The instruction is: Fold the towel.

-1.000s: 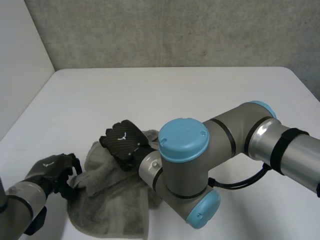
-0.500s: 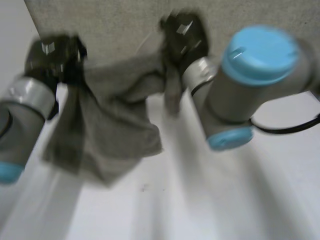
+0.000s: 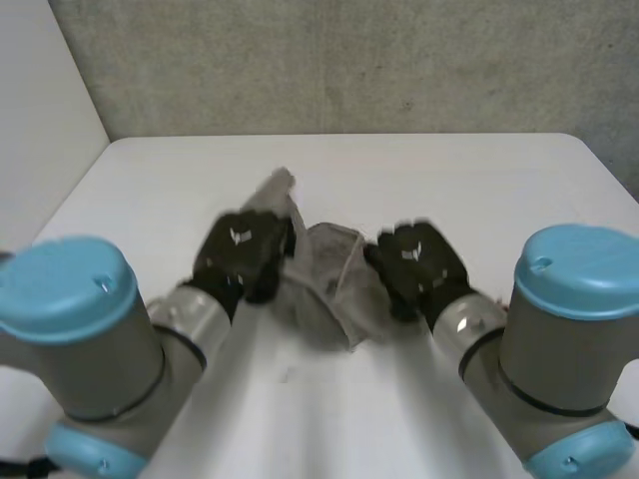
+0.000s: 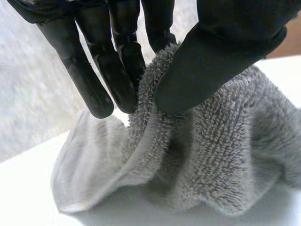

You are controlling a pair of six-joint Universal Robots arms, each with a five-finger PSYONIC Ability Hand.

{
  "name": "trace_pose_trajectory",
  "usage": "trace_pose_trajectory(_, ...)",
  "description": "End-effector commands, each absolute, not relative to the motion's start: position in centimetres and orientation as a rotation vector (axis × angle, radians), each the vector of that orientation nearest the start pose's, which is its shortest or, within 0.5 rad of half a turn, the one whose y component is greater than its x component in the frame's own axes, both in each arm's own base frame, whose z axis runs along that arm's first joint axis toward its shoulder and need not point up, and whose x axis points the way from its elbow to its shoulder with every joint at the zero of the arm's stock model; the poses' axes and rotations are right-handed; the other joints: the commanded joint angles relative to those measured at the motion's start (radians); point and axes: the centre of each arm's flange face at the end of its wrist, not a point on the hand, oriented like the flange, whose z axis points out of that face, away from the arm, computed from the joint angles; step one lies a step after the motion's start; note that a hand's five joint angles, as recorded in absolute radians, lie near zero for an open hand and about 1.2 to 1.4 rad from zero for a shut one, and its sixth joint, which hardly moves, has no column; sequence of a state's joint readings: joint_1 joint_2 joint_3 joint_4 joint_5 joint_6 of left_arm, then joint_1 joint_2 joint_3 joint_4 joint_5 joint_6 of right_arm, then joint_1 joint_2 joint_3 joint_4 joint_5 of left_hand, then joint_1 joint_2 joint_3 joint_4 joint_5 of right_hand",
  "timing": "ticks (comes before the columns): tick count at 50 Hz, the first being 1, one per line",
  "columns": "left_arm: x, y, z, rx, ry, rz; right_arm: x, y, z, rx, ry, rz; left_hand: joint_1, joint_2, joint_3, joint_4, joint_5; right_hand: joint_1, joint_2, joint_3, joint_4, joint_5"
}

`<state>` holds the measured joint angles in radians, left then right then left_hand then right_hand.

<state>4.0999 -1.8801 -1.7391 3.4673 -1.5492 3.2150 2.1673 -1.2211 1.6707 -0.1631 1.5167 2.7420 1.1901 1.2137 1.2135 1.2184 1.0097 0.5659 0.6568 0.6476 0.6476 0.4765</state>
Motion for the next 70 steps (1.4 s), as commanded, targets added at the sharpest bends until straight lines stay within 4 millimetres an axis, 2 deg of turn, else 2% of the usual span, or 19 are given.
trace_pose_trajectory(1,-29.3,-19.0,16.7,0.944,2.607,-2.108,26.3,-24.4,17.4,-1.114,2.324,-1.731,0.206,0.183,0.183,0.178,0.212,-0.093,-0.184,-0.175,-0.175,-0.179)
trace_pose_trajectory(2,-29.2,-19.1,17.0,0.928,2.599,-2.117,25.9,-25.0,17.7,-1.091,2.336,-1.752,0.206,0.183,0.183,0.178,0.212,-0.227,-0.318,-0.309,-0.309,-0.312)
trace_pose_trajectory(7,-28.9,-19.1,19.6,0.896,2.53,-2.231,25.5,-25.1,18.3,-1.053,2.342,-1.767,0.206,0.183,0.183,0.178,0.212,-0.311,-0.401,-0.392,-0.392,-0.396)
trace_pose_trajectory(11,-28.9,-19.1,21.6,0.879,2.474,-2.319,25.1,-24.0,21.0,-0.904,2.285,-1.815,0.206,0.183,0.183,0.178,0.212,-0.226,-0.317,-0.308,-0.308,-0.311)
trace_pose_trajectory(13,-29.1,-19.1,24.2,0.858,2.386,-2.44,24.9,-23.6,21.8,-0.846,2.263,-1.824,0.206,0.183,0.183,0.178,0.212,-0.141,-0.232,-0.223,-0.223,-0.226)
trace_pose_trajectory(14,-29.1,-19.1,24.2,0.858,2.385,-2.44,24.9,-23.6,21.8,-0.845,2.263,-1.824,0.206,0.183,0.183,0.178,0.212,-0.14,-0.231,-0.222,-0.222,-0.226)
trace_pose_trajectory(19,-29.4,-18.8,29.2,0.836,2.243,-2.619,24.6,-21.3,25.2,-0.75,2.135,-1.828,0.206,0.183,0.183,0.178,0.212,-0.02,-0.111,-0.102,-0.102,-0.105)
trace_pose_trajectory(26,-30.3,-18.0,32.6,0.856,2.185,-2.713,24.8,-18.8,24.6,-0.826,2.152,-1.588,0.206,0.183,0.183,0.178,0.212,-0.19,-0.281,-0.271,-0.271,-0.275)
trace_pose_trajectory(32,-31.1,-17.4,34.6,0.872,2.131,-2.792,25.0,-17.4,23.6,-0.748,2.176,-1.422,0.206,0.183,0.183,0.178,0.212,-0.255,-0.346,-0.336,-0.336,-0.34)
trace_pose_trajectory(41,-31.3,-17.6,34.7,0.865,2.131,-2.79,25.7,-19.0,20.4,-0.471,2.223,-1.249,0.206,0.183,0.183,0.178,0.212,-0.252,-0.343,-0.334,-0.334,-0.337)
trace_pose_trajectory(50,-31.3,-17.5,33.7,0.868,2.172,-2.74,26.6,-19.6,17.6,-0.414,2.28,-1.108,0.206,0.183,0.183,0.178,0.212,-0.202,-0.293,-0.284,-0.284,-0.287)
trace_pose_trajectory(52,-31.3,-17.5,33.3,0.875,2.184,-2.726,26.8,-19.4,17.5,-0.42,2.275,-1.103,0.206,0.183,0.183,0.178,0.212,-0.09,-0.181,-0.172,-0.172,-0.176)
trace_pose_trajectory(54,-31.3,-17.5,32.6,0.885,2.208,-2.695,26.9,-19.7,17.4,-0.416,2.262,-1.129,0.206,0.183,0.183,0.178,0.212,0.601,0.51,0.519,0.519,0.516)
trace_pose_trajectory(55,-31.3,-17.5,32.6,0.885,2.208,-2.694,26.9,-19.7,17.4,-0.416,2.262,-1.129,0.206,0.183,0.183,0.178,0.212,0.605,0.514,0.524,0.524,0.52)
trace_pose_trajectory(56,-31.3,-17.5,32.1,0.891,2.219,-2.679,27.0,-20.3,17.7,-0.414,2.229,-1.177,0.206,0.183,0.183,0.178,0.212,0.828,0.737,0.746,0.746,0.743)
trace_pose_trajectory(60,-31.3,-17.7,30.7,0.907,2.262,-2.621,27.4,-21.2,18.6,-0.424,2.144,-1.273,0.206,0.183,0.183,0.178,0.212,0.83,0.74,0.749,0.749,0.745)
trace_pose_trajectory(63,-31.2,-18.3,28.8,0.916,2.317,-2.543,27.1,-22.3,20.5,-0.418,2.089,-1.381,0.206,0.183,0.183,0.178,0.212,0.83,0.74,0.749,0.749,0.745)
trace_pose_trajectory(65,-30.9,-19.3,26.9,0.906,2.374,-2.452,26.2,-23.7,23.4,-0.416,2.022,-1.53,0.206,0.183,0.183,0.178,0.212,0.83,0.74,0.749,0.749,0.745)
trace_pose_trajectory(70,-30.6,-20.3,24.2,0.9,2.448,-2.332,24.8,-25.0,25.8,-0.49,1.987,-1.711,0.206,0.183,0.183,0.178,0.212,0.83,0.74,0.749,0.749,0.745)
